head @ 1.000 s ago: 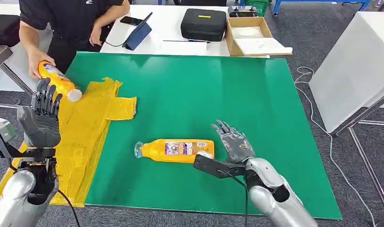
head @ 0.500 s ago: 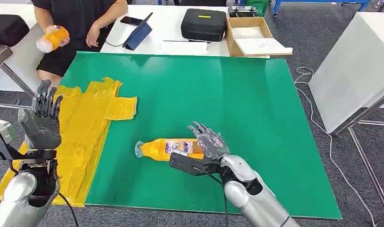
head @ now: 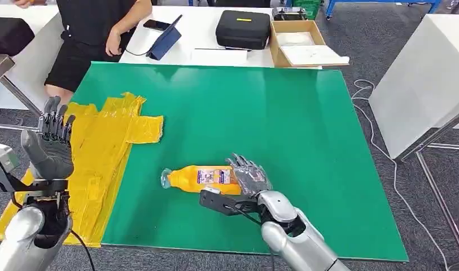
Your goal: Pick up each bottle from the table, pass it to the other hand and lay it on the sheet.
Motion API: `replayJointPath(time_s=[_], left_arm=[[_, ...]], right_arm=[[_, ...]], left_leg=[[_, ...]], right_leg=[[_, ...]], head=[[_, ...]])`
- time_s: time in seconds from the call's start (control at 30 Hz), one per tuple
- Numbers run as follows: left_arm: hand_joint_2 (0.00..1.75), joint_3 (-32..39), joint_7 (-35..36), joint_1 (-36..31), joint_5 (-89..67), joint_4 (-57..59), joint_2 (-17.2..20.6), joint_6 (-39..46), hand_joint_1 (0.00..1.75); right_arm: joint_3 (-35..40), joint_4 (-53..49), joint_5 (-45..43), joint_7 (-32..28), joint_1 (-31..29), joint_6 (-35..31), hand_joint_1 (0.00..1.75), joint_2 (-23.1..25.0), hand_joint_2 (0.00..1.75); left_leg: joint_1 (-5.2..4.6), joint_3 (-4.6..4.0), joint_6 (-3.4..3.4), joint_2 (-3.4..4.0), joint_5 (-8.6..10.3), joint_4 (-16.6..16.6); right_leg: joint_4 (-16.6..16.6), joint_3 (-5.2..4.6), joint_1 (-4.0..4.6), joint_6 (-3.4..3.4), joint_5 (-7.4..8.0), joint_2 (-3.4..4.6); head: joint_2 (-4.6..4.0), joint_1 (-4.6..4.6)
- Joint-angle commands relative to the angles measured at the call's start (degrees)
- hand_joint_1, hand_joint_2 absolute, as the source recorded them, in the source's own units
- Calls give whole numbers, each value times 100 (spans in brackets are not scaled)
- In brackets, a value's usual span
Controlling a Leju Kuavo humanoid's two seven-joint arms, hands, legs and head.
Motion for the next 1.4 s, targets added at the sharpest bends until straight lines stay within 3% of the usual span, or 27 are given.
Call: replayJointPath(time_s=[0.03,0.8,1.4], left_arm=[[0,93,24,144,51,-36,-76,35,0],[0,247,-24,357,4,-320,-139,-73,0],[0,193,49,270,-131,-358,-334,-135,0]], right_arm=[[55,514,353,77,-132,9,0,71,175],[-332,1334,1080,40,-396,15,0,655,175],[-514,1970,1120,37,-629,-74,0,783,175]], left_leg=[[5,12,-16,-1,0,-6],[7,9,-18,6,0,-2],[3,4,-11,-6,3,-3]], right_leg=[[-11,15,5,-9,1,-5],[-6,10,7,-11,3,1],[-5,8,3,-6,2,-9]], head=[[0,0],[0,2],[0,0]])
